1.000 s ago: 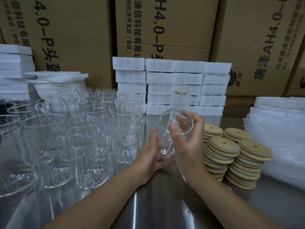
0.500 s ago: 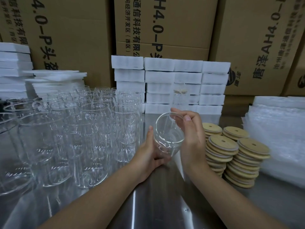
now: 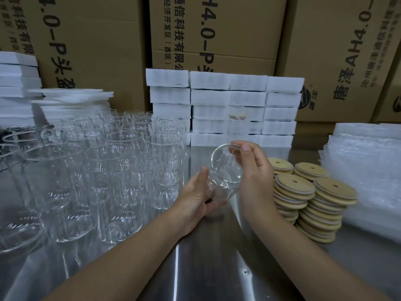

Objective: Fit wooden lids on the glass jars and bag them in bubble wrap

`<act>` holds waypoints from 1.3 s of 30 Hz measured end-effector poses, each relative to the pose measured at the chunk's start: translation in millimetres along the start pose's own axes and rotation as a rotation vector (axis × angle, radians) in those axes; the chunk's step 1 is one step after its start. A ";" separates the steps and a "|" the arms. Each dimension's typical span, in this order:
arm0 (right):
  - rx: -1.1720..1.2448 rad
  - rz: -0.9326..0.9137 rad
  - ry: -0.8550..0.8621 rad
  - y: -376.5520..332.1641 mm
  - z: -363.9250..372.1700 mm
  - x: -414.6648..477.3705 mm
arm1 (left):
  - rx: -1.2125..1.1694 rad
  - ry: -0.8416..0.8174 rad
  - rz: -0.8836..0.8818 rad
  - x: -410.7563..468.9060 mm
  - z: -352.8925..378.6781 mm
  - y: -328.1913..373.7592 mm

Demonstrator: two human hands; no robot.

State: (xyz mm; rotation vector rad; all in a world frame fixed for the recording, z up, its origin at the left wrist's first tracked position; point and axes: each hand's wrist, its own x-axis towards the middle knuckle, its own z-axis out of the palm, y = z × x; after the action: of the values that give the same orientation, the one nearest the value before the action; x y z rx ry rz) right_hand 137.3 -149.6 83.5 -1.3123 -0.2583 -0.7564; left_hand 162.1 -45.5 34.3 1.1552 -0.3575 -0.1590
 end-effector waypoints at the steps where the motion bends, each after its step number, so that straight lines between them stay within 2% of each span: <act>1: 0.007 0.002 0.001 -0.3 -0.2 0.1 | -0.001 -0.019 0.007 -0.3 -0.4 0.1; 15: 0.029 0.136 -0.083 -4.6 -4.7 10.2 | -0.030 0.079 0.000 -2.4 0.3 4.2; 20: -0.067 0.153 -0.143 -6.3 -5.7 8.9 | -0.019 0.083 -0.007 -3.1 0.8 4.7; 35: -0.430 -0.195 -0.289 5.2 -8.3 -5.5 | 0.044 0.046 0.005 -0.7 -4.0 4.7; 39: -0.350 -0.141 -0.127 4.0 -7.6 -5.9 | 0.111 0.046 0.003 -2.0 -1.3 4.5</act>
State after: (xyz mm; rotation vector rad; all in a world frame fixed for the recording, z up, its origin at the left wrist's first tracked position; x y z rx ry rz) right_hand 133.6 -154.4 75.0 -1.6903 -0.3327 -0.8650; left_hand 160.5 -42.0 37.6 1.2656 -0.3312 -0.1106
